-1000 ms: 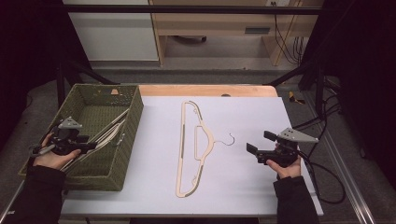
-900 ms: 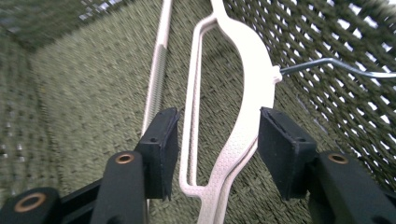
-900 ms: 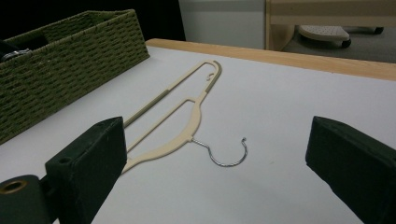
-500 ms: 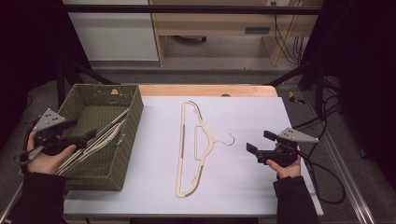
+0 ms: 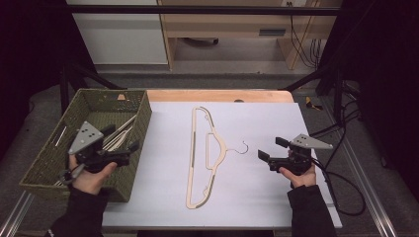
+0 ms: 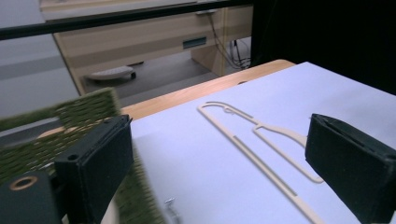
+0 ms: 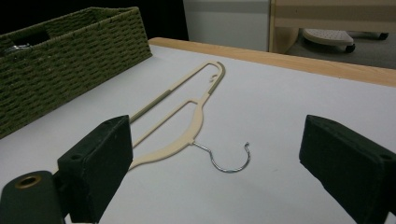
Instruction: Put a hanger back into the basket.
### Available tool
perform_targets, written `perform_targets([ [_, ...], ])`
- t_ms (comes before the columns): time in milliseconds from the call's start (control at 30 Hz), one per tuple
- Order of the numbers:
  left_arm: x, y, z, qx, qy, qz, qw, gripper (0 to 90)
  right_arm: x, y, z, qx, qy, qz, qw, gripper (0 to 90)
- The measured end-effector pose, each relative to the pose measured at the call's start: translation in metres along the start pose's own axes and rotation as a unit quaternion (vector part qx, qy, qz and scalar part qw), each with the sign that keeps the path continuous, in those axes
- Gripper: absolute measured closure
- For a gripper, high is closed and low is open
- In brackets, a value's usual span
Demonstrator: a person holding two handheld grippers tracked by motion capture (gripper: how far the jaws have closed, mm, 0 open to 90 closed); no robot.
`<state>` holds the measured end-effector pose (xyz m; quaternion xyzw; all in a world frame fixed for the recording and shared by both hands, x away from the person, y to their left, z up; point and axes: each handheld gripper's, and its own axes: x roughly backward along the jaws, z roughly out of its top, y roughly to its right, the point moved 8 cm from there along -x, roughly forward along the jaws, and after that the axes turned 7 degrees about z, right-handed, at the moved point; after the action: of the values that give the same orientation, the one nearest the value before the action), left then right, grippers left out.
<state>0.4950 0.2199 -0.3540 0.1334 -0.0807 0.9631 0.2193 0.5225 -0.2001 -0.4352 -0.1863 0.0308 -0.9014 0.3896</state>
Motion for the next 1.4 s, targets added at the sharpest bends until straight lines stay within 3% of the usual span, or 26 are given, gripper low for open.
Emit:
perform_targets([
  [133, -0.013, 0.021, -0.005, 0.000, -0.004, -0.013, 0.9999, 5.9, -0.006, 0.002, -0.002, 0.004, -0.009, -0.001, 0.9999, 12.7],
  [300, -0.024, 0.044, -0.013, 0.001, -0.012, -0.046, 0.9989, 5.8, -0.017, 0.005, -0.008, 0.012, -0.026, 0.001, 0.9996, 15.2],
  [600, -0.042, 0.070, -0.032, -0.003, -0.039, -0.074, 0.9965, 6.1, -0.042, 0.006, -0.019, 0.019, -0.064, 0.007, 0.9977, 21.2],
  [867, -0.059, 0.083, -0.048, -0.008, -0.066, -0.094, 0.9934, 5.9, -0.062, 0.010, -0.023, 0.014, -0.088, 0.002, 0.9961, 29.9],
  [1033, -0.068, 0.089, -0.055, -0.014, -0.076, -0.100, 0.9920, 5.9, -0.077, 0.014, -0.026, 0.009, -0.098, 0.000, 0.9951, 41.1],
  [1200, -0.071, 0.092, -0.062, -0.014, -0.086, -0.103, 0.9909, 6.1, -0.094, 0.018, -0.034, 0.026, -0.128, 0.003, 0.9915, 51.9],
  [1400, -0.074, 0.094, -0.065, -0.014, -0.089, -0.108, 0.9901, 6.2, -0.112, 0.019, -0.049, 0.025, -0.167, 0.004, 0.9856, 64.8],
])
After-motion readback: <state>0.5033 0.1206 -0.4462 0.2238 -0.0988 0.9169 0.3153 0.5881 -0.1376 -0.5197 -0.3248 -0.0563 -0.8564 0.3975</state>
